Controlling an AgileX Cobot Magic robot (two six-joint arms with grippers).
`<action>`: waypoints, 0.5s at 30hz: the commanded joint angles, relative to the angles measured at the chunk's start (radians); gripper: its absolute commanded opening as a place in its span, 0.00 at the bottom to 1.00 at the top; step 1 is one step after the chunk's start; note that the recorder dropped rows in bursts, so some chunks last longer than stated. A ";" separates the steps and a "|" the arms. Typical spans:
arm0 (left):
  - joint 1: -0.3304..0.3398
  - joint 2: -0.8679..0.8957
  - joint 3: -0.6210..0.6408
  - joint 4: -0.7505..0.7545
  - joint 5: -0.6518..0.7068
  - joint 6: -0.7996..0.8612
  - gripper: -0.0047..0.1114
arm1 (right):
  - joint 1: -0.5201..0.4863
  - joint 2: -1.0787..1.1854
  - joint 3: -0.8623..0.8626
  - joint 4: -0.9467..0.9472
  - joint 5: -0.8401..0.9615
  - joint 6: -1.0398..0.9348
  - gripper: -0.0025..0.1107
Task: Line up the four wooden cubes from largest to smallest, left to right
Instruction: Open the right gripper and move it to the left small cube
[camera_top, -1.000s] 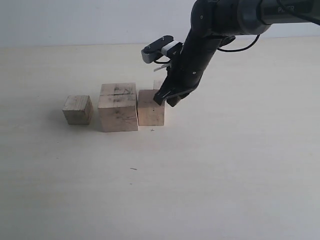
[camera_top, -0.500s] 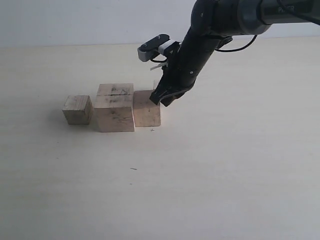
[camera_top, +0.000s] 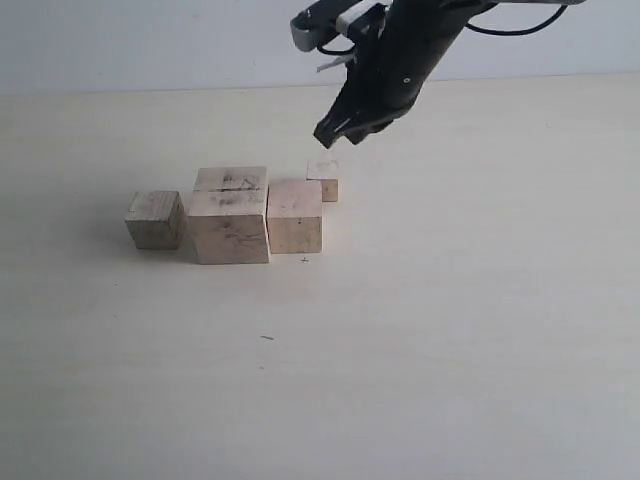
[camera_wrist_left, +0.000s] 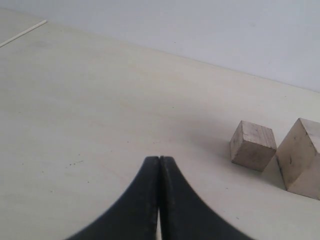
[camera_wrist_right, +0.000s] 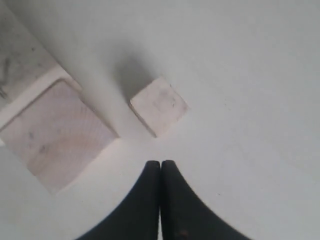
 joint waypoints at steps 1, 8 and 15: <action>-0.001 -0.006 0.000 -0.002 -0.003 0.003 0.04 | 0.002 -0.026 0.000 0.215 -0.027 -0.040 0.02; -0.001 -0.006 0.000 -0.002 -0.003 0.003 0.04 | 0.101 -0.021 -0.043 0.369 -0.021 -0.306 0.02; -0.003 -0.006 0.000 -0.002 -0.003 0.003 0.04 | 0.206 0.044 -0.241 0.357 -0.004 -0.309 0.02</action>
